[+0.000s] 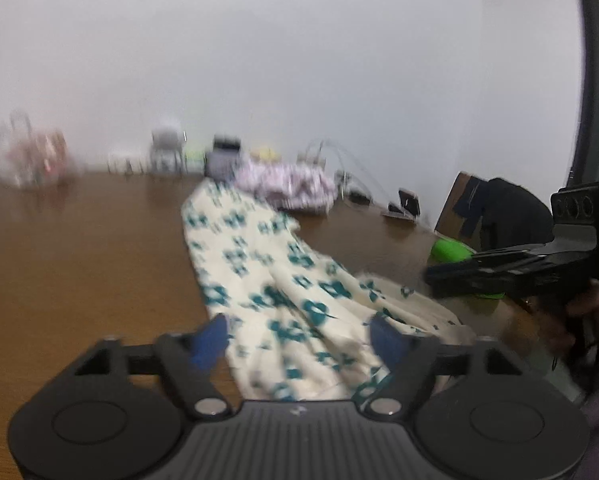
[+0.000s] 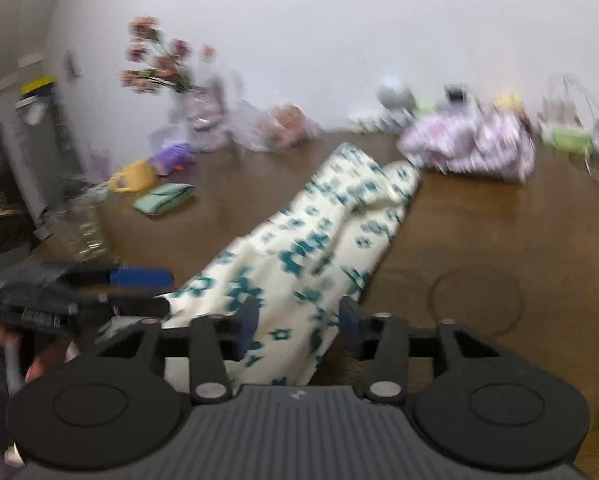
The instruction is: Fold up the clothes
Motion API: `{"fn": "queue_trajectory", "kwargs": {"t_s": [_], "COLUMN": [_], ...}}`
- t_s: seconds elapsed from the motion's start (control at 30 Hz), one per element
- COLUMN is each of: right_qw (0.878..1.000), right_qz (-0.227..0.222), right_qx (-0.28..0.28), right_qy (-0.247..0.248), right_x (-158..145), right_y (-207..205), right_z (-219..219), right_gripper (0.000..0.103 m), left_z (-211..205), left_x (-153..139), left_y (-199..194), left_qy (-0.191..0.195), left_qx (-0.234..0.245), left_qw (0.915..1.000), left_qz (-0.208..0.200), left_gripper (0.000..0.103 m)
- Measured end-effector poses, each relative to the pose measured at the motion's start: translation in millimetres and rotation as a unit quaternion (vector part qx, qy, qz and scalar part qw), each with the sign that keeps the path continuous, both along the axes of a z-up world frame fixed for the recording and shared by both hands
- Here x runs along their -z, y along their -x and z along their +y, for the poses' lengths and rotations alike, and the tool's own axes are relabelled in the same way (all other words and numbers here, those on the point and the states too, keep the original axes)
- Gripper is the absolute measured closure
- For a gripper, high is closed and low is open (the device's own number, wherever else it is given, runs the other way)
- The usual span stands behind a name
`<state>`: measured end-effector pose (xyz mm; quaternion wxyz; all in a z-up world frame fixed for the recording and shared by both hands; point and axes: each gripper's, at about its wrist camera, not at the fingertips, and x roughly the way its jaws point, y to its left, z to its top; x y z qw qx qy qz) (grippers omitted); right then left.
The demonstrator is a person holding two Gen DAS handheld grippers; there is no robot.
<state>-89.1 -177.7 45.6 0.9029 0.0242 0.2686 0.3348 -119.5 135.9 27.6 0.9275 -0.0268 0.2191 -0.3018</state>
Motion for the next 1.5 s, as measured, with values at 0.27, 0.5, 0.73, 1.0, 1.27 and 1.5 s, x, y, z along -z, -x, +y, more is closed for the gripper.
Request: {"fn": "queue_trajectory", "kwargs": {"t_s": [0.27,0.5,0.73,1.0,1.27,1.5], "right_qw": [0.982,0.971,0.959,0.94,0.921,0.951], "right_qz": [-0.065,-0.044,0.025,0.158,0.218,0.153], "right_qx": [-0.155,-0.208,-0.275,-0.302,-0.32,-0.269], "right_qy": [0.082,0.108,0.061,-0.025,-0.045,0.002], "right_x": [6.7,27.7,22.6,27.1,28.8,9.7], "right_y": [42.2,20.5,17.9,-2.5,-15.0,15.6], "right_z": [23.4,35.0,13.7,-12.5,-13.5,-13.3], "right_gripper": [0.034,0.06,0.08,0.082,0.083,0.047], "left_z": [-9.2,-29.3,-27.0,-30.5,-55.2,-44.2], "left_x": [5.3,22.2,13.3,25.7,33.9,22.2], "left_y": [29.2,13.1,39.2,72.0,65.0,35.3], "left_qy": [-0.086,-0.158,-0.17,-0.196,-0.229,-0.144], "left_qx": [0.103,0.137,0.203,0.21,0.302,0.319], "left_qw": [0.9906,0.9778,0.9641,0.9409,0.9054,0.934], "left_qz": [-0.026,-0.008,-0.025,-0.179,-0.19,-0.071], "left_gripper": [0.019,0.05,0.049,0.015,0.041,0.074]}}
